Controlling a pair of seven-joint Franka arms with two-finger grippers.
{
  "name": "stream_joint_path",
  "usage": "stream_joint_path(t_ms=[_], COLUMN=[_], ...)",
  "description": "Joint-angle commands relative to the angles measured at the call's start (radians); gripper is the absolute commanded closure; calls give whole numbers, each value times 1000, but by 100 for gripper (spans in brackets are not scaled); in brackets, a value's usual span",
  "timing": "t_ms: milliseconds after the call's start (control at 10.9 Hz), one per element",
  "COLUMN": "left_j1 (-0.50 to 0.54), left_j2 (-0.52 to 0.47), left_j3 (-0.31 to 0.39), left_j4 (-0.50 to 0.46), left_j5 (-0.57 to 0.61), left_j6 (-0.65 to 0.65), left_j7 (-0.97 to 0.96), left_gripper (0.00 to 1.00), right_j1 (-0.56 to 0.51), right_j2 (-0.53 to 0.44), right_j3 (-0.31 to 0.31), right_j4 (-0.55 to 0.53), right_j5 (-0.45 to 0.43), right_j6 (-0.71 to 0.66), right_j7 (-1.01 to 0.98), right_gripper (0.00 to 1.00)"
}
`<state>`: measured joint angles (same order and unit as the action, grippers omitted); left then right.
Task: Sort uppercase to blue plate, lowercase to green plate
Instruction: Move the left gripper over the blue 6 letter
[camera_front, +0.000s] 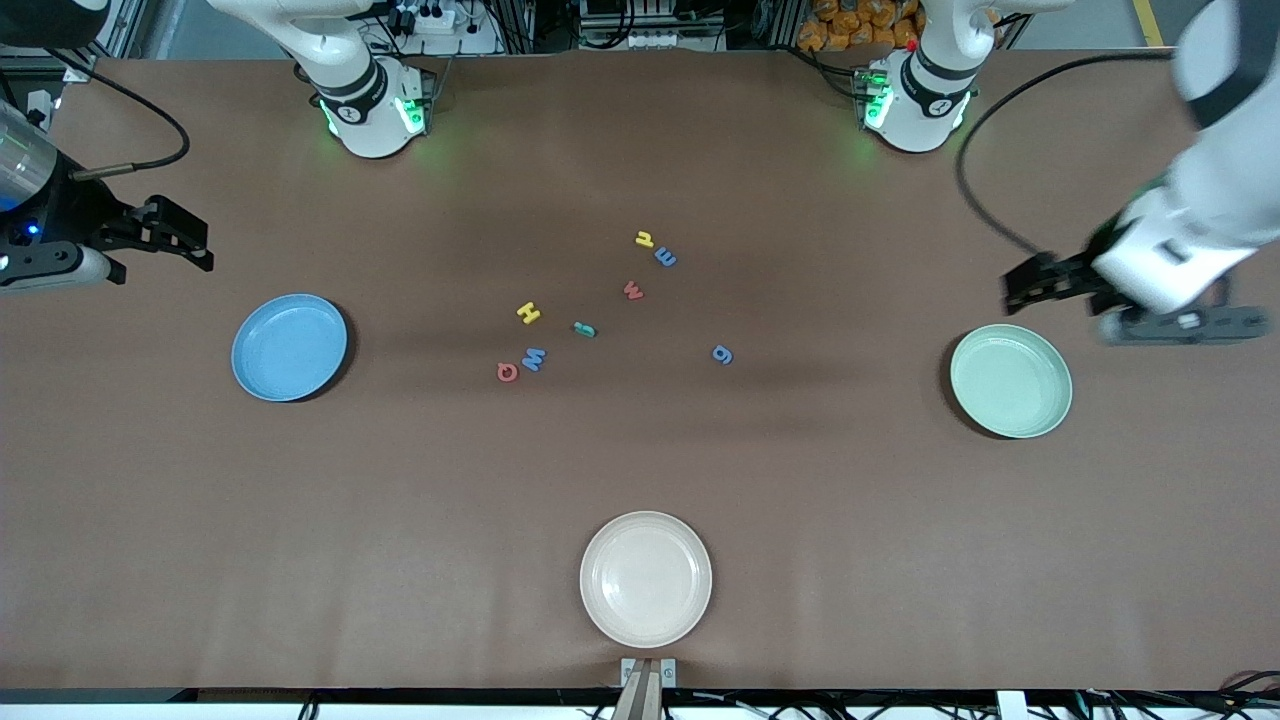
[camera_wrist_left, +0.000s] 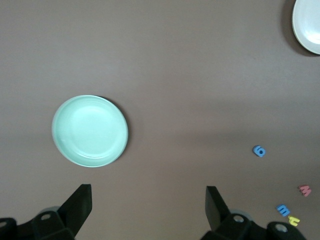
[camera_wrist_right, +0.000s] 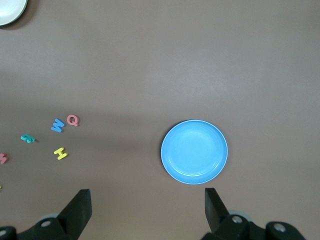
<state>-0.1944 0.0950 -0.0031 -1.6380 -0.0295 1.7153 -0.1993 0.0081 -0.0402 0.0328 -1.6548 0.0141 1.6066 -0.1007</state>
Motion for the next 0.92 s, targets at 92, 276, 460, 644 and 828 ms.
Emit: stream_joint_path(t_ms=[92,276,460,644,828], left_j1=[-11,-13,-20,-65,-103], left_j2=[8,35,81,120,143], left_j3=[-63,-87,-141,-163,-164], left_j4=[-169,-210,-217,-220,-299], left_j5=[-1,-1,-3,-1,-1], left_j6=[179,234,267,299,453], left_j7=[-55,-124,-268,-424,-504], left_gripper=[0,0,0,0,0], right_j1=[-20,-16,-13,-7,6], right_j2=[-1,-7,-15,-18,-18], right_j3=[12,9,12,19,50], right_j4=[1,6,10,24,35], right_j5=[0,0,0,0,1], right_j6=[6,-5,-23,-56,-97], right_j7=[-10,-7,6,31,105], right_gripper=[0,0,0,0,0])
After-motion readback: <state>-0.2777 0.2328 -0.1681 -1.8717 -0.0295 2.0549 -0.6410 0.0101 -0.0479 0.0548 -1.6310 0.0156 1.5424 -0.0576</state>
